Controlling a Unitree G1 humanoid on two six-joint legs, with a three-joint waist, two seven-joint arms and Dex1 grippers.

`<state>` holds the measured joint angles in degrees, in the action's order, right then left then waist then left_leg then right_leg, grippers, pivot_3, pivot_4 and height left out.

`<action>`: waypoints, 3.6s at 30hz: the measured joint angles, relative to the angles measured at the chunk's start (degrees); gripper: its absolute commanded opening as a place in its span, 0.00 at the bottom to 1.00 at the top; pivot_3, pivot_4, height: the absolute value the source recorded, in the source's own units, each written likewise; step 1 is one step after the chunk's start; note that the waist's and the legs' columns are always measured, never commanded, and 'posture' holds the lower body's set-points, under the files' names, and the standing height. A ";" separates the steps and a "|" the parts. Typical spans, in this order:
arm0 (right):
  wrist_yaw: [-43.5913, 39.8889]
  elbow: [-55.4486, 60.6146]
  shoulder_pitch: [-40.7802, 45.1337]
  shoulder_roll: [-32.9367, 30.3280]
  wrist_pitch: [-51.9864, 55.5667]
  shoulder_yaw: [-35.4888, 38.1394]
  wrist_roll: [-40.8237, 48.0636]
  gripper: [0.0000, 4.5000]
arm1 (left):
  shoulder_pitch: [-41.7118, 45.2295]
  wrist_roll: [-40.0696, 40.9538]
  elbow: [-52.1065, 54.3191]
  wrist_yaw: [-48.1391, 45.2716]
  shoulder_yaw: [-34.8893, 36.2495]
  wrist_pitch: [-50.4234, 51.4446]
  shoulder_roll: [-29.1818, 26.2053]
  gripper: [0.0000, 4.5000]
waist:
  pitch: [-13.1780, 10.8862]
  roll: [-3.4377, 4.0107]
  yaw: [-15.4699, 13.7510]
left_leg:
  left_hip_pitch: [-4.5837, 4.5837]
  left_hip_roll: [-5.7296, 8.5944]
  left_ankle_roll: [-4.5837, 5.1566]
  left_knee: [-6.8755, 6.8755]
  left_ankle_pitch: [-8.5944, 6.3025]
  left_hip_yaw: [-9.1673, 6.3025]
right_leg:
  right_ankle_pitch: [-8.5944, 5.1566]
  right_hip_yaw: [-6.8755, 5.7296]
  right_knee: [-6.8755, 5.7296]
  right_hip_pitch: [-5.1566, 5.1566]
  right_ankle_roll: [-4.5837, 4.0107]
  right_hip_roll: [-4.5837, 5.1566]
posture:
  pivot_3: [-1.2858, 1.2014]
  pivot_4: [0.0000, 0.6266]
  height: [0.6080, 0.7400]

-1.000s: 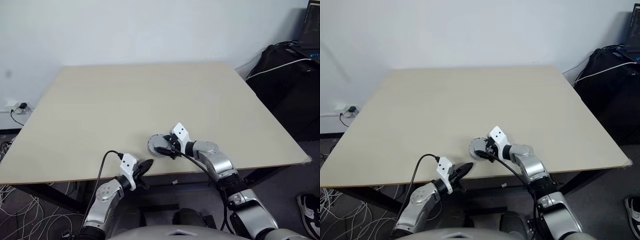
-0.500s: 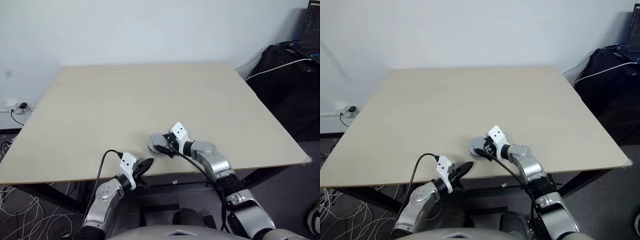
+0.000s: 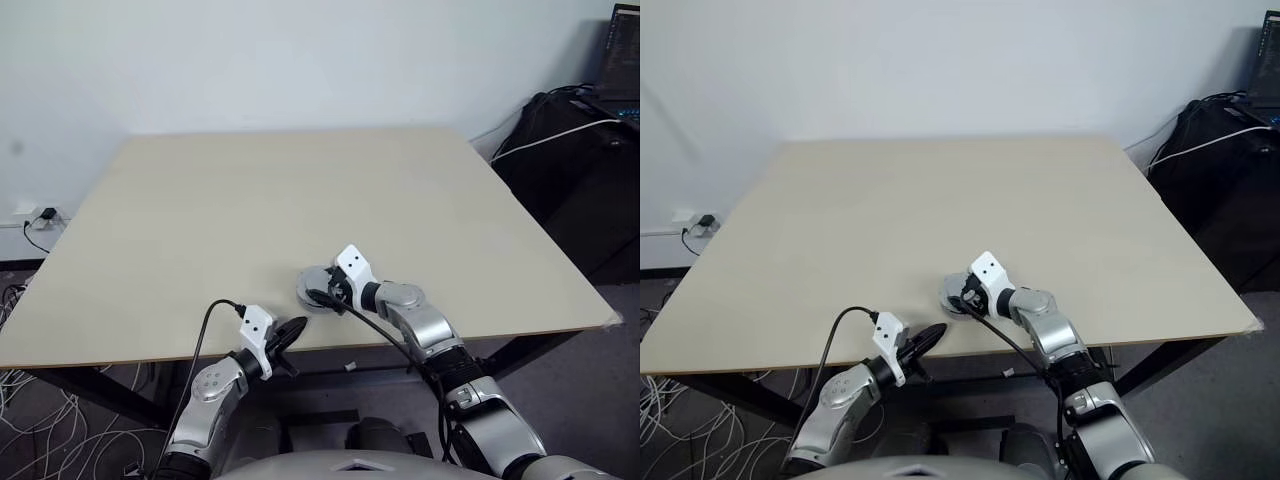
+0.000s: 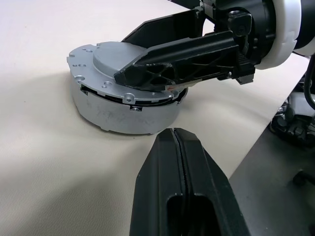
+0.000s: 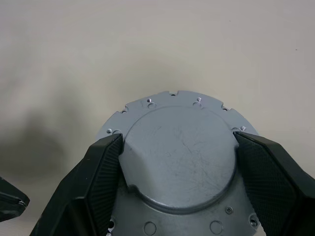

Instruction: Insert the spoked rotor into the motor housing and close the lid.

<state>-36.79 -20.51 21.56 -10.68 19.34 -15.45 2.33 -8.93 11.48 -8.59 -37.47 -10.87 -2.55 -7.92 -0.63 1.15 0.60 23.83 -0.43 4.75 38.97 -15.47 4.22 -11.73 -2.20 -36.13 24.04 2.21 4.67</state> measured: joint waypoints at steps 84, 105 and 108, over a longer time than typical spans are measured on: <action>0.90 4.99 -0.65 -2.96 5.13 -2.94 -0.69 0.73 | 26.49 0.16 -13.82 -3.46 3.98 19.66 -3.50 0.00 | 0.06 0.00 -0.76 | -0.17 0.04 0.04 0.07 0.01 -0.06 | -0.01 -0.15 0.15 -0.37 0.06 -0.36 | 0.52 0.00 1.00; 1.39 4.97 -0.70 -2.67 5.15 -3.02 -0.71 0.73 | 31.51 -2.56 -17.69 -0.81 2.33 24.84 -1.27 0.00 | 0.05 -0.03 -0.66 | -0.19 0.02 0.04 0.08 0.01 -0.09 | 0.00 -0.14 0.14 -0.38 0.07 -0.21 | 0.52 0.00 1.00; 1.44 4.98 -0.75 -2.67 5.15 -3.01 -0.71 0.73 | 31.99 -2.90 -17.87 -0.88 2.01 25.42 -1.28 0.00 | 0.06 -0.04 -0.68 | -0.20 0.02 0.04 0.09 0.01 -0.09 | 0.00 -0.14 0.14 -0.40 0.07 -0.19 | 0.52 0.00 1.00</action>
<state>-35.35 -15.54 20.81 -13.35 24.50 -18.46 1.62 23.06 8.58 -26.45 -38.35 -8.85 22.87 -9.21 -0.57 1.11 -0.08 23.63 -0.41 4.79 39.06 -15.47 4.12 -11.73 -2.33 -36.00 23.64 2.28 4.48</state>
